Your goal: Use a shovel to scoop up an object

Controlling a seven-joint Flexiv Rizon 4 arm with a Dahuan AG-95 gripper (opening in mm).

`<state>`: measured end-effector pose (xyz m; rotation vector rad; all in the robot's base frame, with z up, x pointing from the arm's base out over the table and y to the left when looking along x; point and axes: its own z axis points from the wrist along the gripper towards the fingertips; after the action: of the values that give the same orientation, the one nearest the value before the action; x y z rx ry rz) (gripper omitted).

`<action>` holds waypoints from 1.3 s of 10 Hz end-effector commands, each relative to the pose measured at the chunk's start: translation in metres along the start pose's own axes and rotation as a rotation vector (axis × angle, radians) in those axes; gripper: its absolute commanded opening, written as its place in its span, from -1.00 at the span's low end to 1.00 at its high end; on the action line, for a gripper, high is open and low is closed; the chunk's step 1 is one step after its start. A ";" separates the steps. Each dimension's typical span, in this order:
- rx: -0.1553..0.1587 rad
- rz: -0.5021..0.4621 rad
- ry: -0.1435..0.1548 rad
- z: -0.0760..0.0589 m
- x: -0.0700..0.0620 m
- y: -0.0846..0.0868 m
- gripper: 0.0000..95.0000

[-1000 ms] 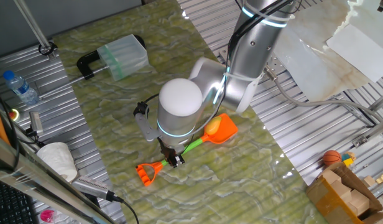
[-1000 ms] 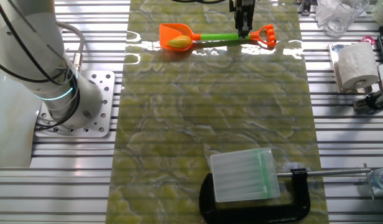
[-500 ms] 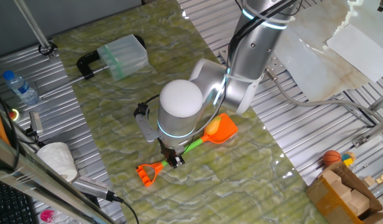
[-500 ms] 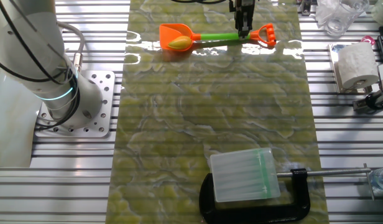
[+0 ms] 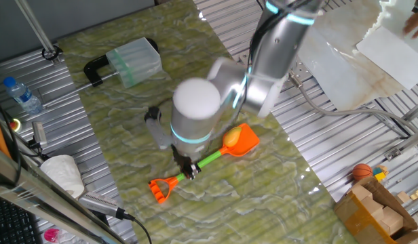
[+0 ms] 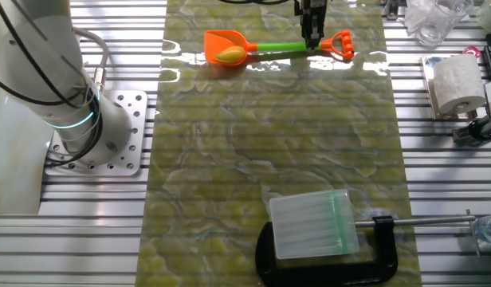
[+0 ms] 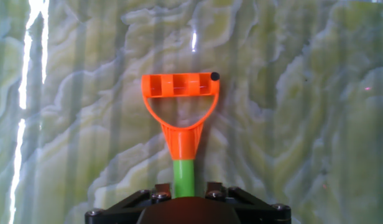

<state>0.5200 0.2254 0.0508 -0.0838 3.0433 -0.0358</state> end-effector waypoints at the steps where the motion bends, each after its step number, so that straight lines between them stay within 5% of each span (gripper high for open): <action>1: -0.003 -0.004 0.000 -0.012 0.004 -0.012 -0.20; 3: -0.001 -0.008 0.004 -0.027 0.015 -0.035 -1.00; 7: -0.003 -0.121 0.007 -0.056 0.055 -0.094 -1.00; 9: -0.006 -0.165 0.005 -0.053 0.077 -0.115 -1.00; 11: 0.007 -0.183 0.013 -0.043 0.078 -0.127 -1.00; 13: 0.015 -0.214 0.016 -0.024 0.062 -0.146 -1.00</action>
<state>0.4588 0.0760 0.0775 -0.3997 3.0361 -0.0854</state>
